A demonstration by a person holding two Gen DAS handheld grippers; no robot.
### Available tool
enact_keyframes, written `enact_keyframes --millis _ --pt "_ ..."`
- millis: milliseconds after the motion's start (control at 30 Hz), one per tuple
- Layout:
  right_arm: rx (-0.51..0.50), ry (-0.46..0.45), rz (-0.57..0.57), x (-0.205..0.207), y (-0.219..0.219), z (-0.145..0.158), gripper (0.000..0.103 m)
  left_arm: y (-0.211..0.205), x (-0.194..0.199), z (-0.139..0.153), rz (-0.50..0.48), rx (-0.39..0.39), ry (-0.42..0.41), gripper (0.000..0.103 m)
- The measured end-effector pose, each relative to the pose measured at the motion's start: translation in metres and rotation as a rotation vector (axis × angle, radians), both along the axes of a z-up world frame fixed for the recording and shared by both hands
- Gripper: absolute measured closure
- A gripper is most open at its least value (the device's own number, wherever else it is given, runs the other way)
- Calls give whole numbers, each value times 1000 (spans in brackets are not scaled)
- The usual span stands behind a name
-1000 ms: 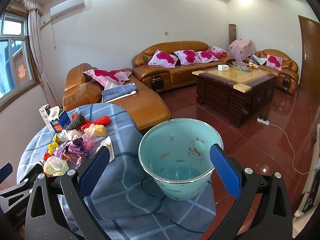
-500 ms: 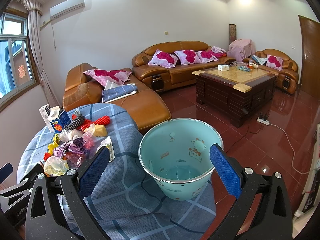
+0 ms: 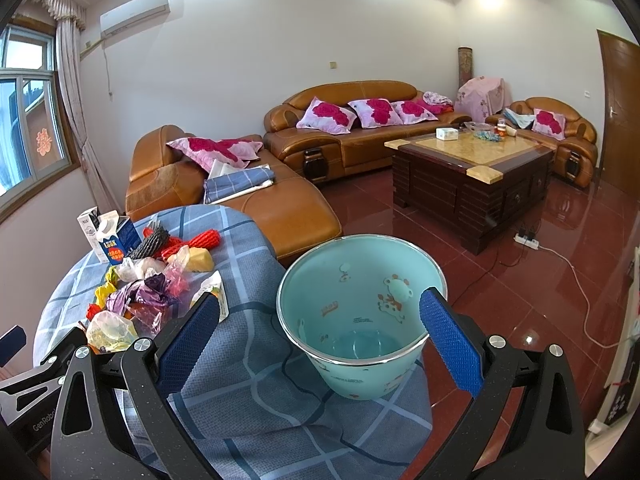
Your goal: Collect trash
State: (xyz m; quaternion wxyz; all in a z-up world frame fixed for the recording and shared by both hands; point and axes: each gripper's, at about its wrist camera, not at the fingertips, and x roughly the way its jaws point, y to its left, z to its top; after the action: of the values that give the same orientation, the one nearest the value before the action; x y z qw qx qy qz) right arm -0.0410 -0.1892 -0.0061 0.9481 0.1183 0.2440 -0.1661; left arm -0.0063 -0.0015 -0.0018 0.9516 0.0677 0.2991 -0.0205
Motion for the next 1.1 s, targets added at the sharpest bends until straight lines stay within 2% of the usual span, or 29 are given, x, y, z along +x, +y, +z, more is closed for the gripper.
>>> enact_keyframes --millis 267,567,667,767,900,1100 --pt "1 7 -1 -1 0 -3 5 -2 2 -6 3 0 12 6" --pt "6 17 2 9 -3 -22 5 4 17 -20 -18 -9 48 6" --pt "-6 31 18 15 -1 -28 6 16 27 -31 15 -7 69 6" --pt "-4 58 48 27 2 -38 20 32 39 -43 19 -18 116 6" --pt "21 111 87 49 8 -52 31 63 49 -55 61 -36 122 7" --pt "-4 128 150 82 26 -55 31 117 72 -65 188 -105 149 9"
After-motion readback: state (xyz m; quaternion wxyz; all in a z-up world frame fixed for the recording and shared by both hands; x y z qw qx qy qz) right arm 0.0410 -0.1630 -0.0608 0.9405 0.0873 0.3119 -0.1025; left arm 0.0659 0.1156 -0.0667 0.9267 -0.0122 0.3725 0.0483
